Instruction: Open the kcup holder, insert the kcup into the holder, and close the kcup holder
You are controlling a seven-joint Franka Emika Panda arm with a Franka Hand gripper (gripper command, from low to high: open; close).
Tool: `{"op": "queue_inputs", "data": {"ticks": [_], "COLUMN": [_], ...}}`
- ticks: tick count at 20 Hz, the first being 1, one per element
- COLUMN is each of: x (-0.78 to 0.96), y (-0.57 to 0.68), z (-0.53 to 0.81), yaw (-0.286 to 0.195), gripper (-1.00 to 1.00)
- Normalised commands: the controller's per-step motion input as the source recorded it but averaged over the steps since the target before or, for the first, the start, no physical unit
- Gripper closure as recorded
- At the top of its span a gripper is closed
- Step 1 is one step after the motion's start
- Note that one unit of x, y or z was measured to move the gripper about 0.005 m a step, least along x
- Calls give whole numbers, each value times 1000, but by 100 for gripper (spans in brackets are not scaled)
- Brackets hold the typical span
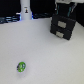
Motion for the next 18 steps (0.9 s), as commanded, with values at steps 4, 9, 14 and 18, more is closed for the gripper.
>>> {"op": "queue_inputs", "data": {"ticks": [4, 9, 14, 18], "x": [-348, -435, -459, -435], "y": [306, 94, -13, -16], "z": [-383, -439, -515, -543], "yaw": [-182, -155, -133, -109], "gripper": [-100, -100, -100, -100]}}
